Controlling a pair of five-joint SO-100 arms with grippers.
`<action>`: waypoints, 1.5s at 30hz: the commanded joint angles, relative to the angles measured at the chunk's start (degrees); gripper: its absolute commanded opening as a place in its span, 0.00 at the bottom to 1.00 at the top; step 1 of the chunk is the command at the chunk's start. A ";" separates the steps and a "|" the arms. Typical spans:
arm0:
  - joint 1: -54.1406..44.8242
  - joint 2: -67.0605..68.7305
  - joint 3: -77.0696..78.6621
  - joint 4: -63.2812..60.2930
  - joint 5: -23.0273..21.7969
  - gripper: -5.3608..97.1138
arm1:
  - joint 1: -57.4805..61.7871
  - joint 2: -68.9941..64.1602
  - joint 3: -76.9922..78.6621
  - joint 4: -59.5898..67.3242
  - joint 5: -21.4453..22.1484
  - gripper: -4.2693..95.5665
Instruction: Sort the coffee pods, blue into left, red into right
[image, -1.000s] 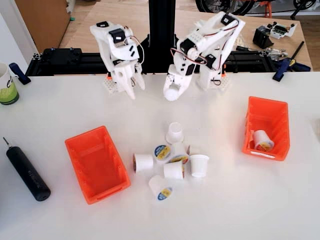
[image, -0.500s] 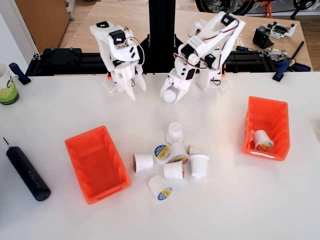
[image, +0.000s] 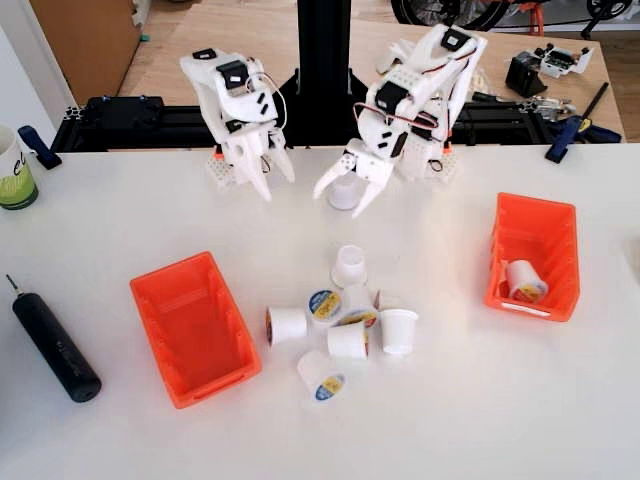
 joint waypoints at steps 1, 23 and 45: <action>-1.14 -0.18 6.06 -10.37 0.53 0.31 | -3.96 1.85 -6.24 5.54 8.61 0.33; -8.88 -56.78 -23.64 -26.19 13.27 0.34 | -31.38 19.07 -10.20 26.28 65.57 0.29; -8.61 -82.79 -45.18 -33.57 17.31 0.36 | -31.46 19.07 -7.21 23.82 66.01 0.29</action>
